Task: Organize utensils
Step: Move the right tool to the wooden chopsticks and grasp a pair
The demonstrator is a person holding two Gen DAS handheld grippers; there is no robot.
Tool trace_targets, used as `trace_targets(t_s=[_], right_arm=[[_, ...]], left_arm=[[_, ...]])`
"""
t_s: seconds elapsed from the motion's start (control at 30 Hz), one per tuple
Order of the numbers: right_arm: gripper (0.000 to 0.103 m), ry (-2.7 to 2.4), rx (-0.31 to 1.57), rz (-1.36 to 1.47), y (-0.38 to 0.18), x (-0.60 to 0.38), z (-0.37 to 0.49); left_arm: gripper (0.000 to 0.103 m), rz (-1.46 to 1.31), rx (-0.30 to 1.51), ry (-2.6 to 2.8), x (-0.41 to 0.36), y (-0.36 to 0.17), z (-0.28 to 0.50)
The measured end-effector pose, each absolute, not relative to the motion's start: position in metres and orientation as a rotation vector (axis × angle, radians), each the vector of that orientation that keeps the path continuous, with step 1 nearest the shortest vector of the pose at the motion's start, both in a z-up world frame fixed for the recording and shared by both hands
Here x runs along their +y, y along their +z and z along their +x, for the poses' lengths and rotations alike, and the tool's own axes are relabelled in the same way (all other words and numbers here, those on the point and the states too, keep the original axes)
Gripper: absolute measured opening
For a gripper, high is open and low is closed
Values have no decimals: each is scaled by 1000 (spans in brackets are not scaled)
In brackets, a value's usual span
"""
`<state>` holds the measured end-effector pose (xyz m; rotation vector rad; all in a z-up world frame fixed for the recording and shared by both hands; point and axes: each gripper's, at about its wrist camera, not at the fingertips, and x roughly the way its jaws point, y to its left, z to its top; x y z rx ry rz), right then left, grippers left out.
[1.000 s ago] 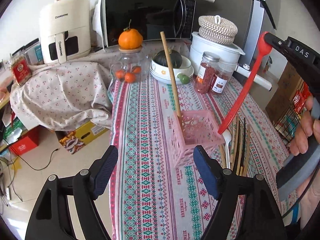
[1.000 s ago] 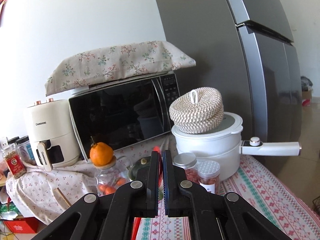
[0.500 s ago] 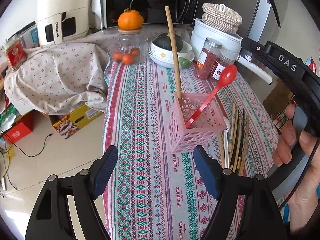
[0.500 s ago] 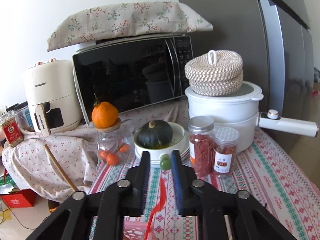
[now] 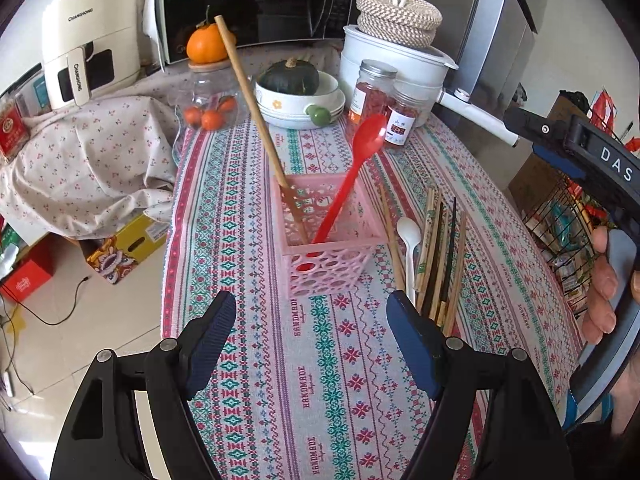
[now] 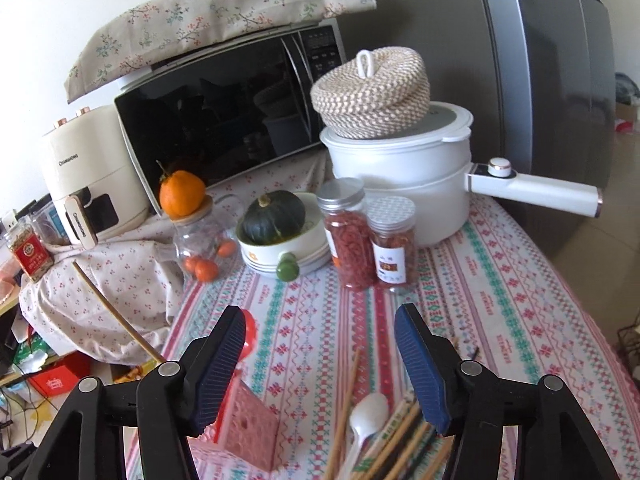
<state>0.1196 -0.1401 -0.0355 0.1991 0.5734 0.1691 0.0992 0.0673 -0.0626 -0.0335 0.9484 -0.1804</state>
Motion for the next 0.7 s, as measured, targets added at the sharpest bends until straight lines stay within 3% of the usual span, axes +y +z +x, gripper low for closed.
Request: trace_targets(t_s=[0.2,0.5,0.6,0.7], right_arm=[[77,121,679,187,-48,-177,116],[82,62,810,218,-71,-222,112],[82,44,846,226,-80,-233,113],[83,30,888,245,-90,-242,117]], left_arm=[[81,-6,958,-213,39,-61,96],[93,36,960,-209,12,-65,97],[103,24,955,-199,11,-66,97],[103,1,945,-184,14,-66,98]])
